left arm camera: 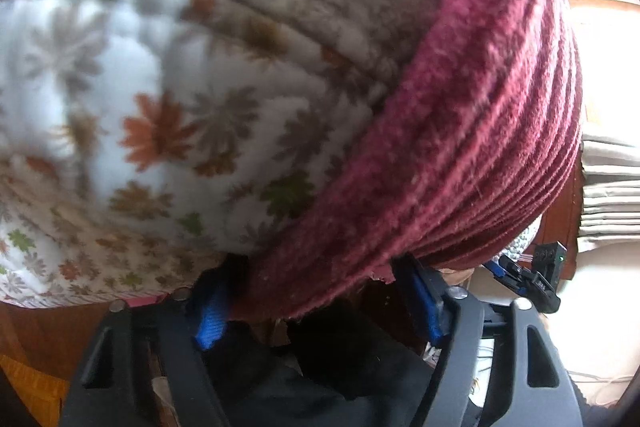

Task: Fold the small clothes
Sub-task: 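Grasp the sweater hem with both tools and lift it toward the collar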

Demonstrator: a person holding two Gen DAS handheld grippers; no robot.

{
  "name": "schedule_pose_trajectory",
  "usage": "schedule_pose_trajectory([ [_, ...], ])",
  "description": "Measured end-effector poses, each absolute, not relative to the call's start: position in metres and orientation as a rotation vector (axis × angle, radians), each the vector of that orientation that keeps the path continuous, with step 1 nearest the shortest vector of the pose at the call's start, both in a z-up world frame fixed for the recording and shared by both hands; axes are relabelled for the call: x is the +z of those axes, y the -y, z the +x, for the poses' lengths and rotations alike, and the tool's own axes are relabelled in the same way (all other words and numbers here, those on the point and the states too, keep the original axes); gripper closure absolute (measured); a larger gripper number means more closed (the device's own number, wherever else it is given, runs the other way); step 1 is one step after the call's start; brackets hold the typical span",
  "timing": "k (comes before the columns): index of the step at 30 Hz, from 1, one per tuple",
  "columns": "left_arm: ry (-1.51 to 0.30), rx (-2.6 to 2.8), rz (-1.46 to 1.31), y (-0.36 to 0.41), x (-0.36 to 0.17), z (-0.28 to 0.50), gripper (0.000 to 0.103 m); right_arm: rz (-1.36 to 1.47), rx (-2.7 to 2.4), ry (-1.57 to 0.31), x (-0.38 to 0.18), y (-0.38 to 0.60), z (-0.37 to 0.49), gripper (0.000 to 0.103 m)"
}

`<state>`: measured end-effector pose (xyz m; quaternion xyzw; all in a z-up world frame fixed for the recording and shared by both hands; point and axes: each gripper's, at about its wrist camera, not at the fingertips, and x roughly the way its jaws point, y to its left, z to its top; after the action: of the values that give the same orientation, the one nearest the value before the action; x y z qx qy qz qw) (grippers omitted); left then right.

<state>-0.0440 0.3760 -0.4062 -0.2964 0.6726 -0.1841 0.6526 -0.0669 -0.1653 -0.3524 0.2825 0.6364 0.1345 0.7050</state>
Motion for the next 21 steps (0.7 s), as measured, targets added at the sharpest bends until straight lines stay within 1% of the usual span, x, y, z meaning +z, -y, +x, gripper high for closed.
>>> schedule_pose_trajectory([
  [1,-1.535,-0.411,-0.652,-0.375,-0.406,-0.046,0.091,0.630,0.303,-1.410,-0.351,0.165,-0.070,0.029],
  [2,-1.535,-0.416,-0.673,-0.377,-0.404,-0.049,0.095,0.633,0.307,-1.408,-0.350,0.170,-0.068,0.029],
  [8,-1.526,-0.473,-0.862,-0.398,-0.381,-0.081,0.097,0.701,0.310,-1.384,-0.353,0.200,-0.068,0.029],
  [13,-1.502,-0.521,-0.986,-0.415,-0.334,-0.101,0.097,0.805,0.335,-1.360,-0.354,0.212,-0.078,0.028],
  [17,-1.476,-0.568,-1.091,-0.418,-0.295,-0.106,0.097,0.963,0.399,-1.330,-0.358,0.224,-0.091,0.022],
  [18,-1.478,-0.580,-1.109,-0.419,-0.287,-0.105,0.097,1.018,0.417,-1.321,-0.361,0.227,-0.094,0.019],
  [21,-1.486,-0.609,-1.140,-0.406,-0.263,-0.102,0.097,1.166,0.445,-1.298,-0.382,0.232,-0.107,0.016],
])
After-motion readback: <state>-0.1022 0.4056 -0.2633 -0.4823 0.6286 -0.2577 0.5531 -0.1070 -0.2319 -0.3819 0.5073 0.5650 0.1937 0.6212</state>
